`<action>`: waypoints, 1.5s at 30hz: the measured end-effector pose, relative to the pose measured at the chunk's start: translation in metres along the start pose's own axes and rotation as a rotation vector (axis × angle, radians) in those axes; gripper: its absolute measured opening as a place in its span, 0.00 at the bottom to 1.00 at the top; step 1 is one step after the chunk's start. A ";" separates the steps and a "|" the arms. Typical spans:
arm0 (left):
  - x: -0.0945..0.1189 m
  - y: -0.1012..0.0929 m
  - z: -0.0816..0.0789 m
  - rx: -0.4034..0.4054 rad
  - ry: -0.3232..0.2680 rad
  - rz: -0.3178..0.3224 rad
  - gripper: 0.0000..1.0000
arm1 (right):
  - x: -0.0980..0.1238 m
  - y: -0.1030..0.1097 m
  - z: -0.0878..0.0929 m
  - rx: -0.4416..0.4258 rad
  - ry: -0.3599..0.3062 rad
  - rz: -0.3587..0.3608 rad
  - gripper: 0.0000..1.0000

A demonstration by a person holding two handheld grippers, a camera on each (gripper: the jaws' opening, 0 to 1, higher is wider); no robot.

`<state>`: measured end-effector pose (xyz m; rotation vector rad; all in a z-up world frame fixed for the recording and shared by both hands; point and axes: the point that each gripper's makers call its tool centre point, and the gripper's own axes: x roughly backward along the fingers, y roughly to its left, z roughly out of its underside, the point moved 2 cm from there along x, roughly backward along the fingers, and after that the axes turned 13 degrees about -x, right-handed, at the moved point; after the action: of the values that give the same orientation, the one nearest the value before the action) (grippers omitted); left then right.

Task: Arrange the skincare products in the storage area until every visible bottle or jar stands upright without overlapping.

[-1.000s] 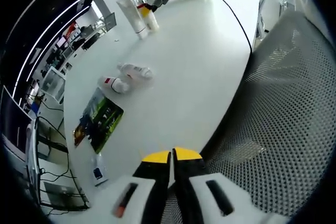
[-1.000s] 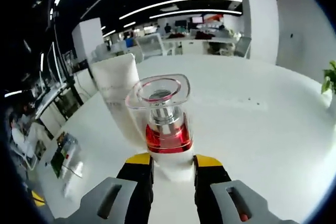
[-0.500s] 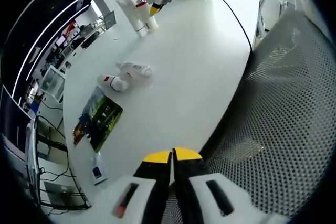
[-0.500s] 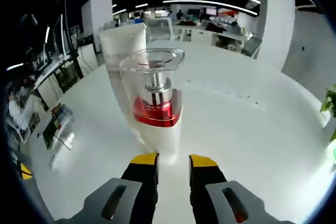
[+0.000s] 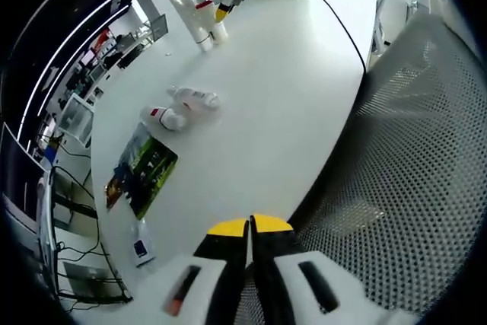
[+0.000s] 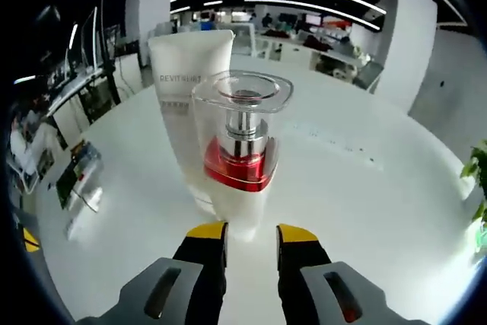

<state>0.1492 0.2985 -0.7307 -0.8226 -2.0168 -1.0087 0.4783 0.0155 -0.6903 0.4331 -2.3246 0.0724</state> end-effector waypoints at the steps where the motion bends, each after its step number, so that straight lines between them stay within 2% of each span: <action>1: 0.000 0.000 0.000 0.000 0.000 0.000 0.00 | 0.000 0.000 0.000 0.000 0.000 0.000 0.20; 8: 0.000 0.000 0.001 0.002 0.006 0.001 0.00 | 0.000 -0.014 0.001 0.006 0.014 0.047 0.20; 15: -0.001 0.000 0.001 0.004 0.009 0.003 0.00 | 0.006 -0.024 -0.003 -0.115 -0.030 0.062 0.19; 16: -0.001 0.000 0.001 0.004 0.009 0.004 0.00 | 0.009 -0.025 -0.004 -0.142 -0.039 0.064 0.21; 18: -0.001 -0.001 0.001 0.003 0.010 0.005 0.00 | 0.017 -0.030 -0.010 -0.134 -0.072 0.077 0.24; 21: -0.001 0.000 0.002 0.005 0.011 0.005 0.00 | 0.035 -0.033 -0.032 -0.137 -0.177 0.055 0.30; 23: -0.001 -0.001 0.001 0.003 0.010 0.006 0.00 | 0.048 -0.030 -0.043 -0.065 -0.199 0.046 0.30; 27: -0.001 -0.001 0.000 -0.002 0.004 0.006 0.00 | 0.073 -0.004 -0.075 0.190 -0.218 -0.049 0.31; 28: -0.001 -0.001 0.000 -0.004 0.002 0.006 0.00 | 0.078 0.006 -0.086 0.241 -0.215 -0.094 0.32; 29: -0.001 -0.001 0.000 -0.006 0.001 0.006 0.00 | 0.078 0.007 -0.089 0.250 -0.213 -0.107 0.33; 32: 0.000 -0.001 -0.001 -0.010 -0.001 0.007 0.00 | 0.081 0.033 -0.115 0.393 -0.158 -0.199 0.35; 34: 0.000 -0.001 -0.001 -0.011 -0.002 0.006 0.00 | 0.076 0.049 -0.122 0.485 -0.097 -0.246 0.34; 38: 0.000 0.000 -0.001 -0.009 -0.002 -0.002 0.00 | 0.057 0.068 -0.121 0.567 0.022 -0.292 0.34; 39: 0.000 0.001 -0.001 -0.006 0.000 -0.004 0.00 | 0.049 0.068 -0.122 0.635 0.044 -0.269 0.34; 40: 0.000 0.001 0.000 -0.006 0.000 -0.005 0.00 | 0.047 0.068 -0.121 0.659 0.056 -0.265 0.33; 41: 0.000 0.001 0.000 -0.004 0.002 -0.006 0.00 | 0.039 0.071 -0.113 0.730 0.130 -0.258 0.33; 43: 0.001 0.001 0.001 -0.003 0.006 -0.008 0.00 | 0.032 0.077 -0.103 0.766 0.206 -0.305 0.31; 45: 0.001 0.002 0.001 0.000 0.008 -0.011 0.00 | 0.026 0.073 -0.103 0.813 0.243 -0.279 0.26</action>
<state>0.1499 0.3004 -0.7295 -0.8073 -2.0171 -1.0164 0.5072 0.0949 -0.5927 1.0717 -1.8898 0.8970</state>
